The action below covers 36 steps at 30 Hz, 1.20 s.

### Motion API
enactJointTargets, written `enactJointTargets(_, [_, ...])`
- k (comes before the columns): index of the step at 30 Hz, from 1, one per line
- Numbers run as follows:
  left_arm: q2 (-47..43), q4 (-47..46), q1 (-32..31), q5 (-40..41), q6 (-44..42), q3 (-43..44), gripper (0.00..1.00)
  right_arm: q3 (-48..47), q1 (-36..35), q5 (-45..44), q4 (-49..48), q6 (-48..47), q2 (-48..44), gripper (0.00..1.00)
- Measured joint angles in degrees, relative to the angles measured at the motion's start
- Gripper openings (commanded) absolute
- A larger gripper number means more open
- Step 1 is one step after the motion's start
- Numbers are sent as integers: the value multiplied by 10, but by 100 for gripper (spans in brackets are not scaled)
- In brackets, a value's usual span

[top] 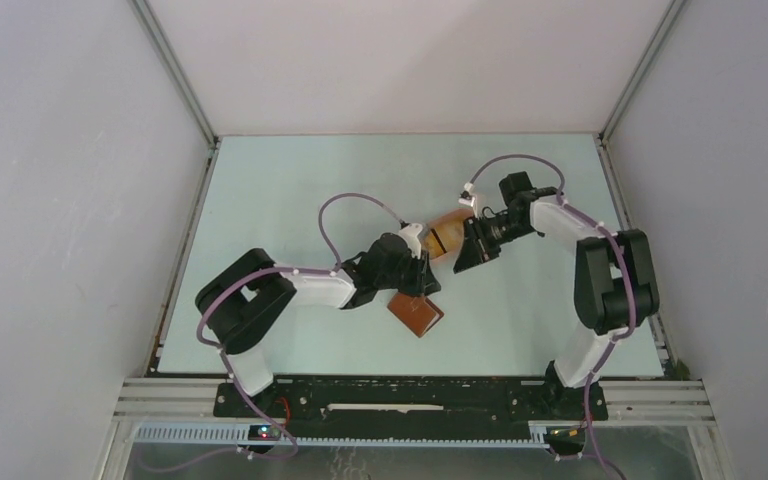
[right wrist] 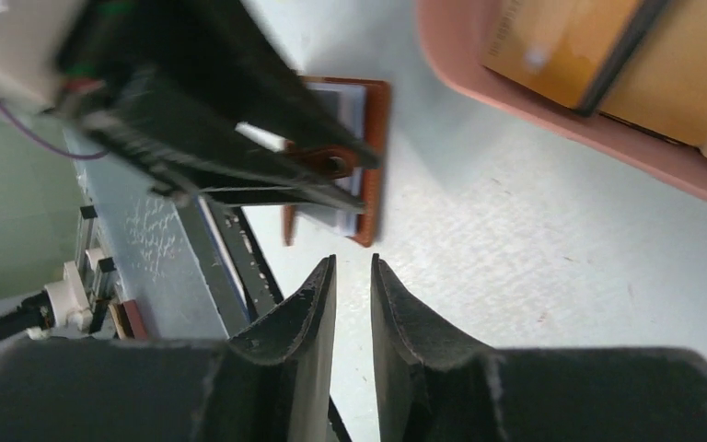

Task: Put the credit cards into the card holder
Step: Close the card holder at the center of the board, then turn over the card holder at the center of the board.

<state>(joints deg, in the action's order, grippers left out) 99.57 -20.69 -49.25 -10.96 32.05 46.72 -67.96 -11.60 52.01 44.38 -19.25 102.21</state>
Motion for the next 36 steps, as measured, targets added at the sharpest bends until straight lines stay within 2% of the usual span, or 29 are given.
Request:
enactJointTargets(3, [5,-2,4,-10,16,0,44,7,3,43,14,-45,-47,28])
enactJointTargets(9, [-30,5,7,-8,22,0,48,30,-13,118,50,-166,-147,28])
enactJointTargets(14, [-74,7,22,-3,21,4,48,100,-102,119,31,-258,-225,27])
enactJointTargets(18, [-94,7,36,3,19,13,49,141,-227,64,-5,-295,-253,26])
enactJointTargets(24, [-148,31,54,34,0,6,54,144,-335,-91,-113,-250,-212,28])
enactJointTargets(27, [-203,39,67,53,-12,-18,61,143,-355,-169,-153,-217,-161,27])
enactJointTargets(31, [-281,39,85,79,-21,-83,67,134,-347,-238,-162,-193,-95,26])
enactJointTargets(36, [-302,-13,97,83,6,-145,71,110,-327,-254,-135,-179,-66,25])
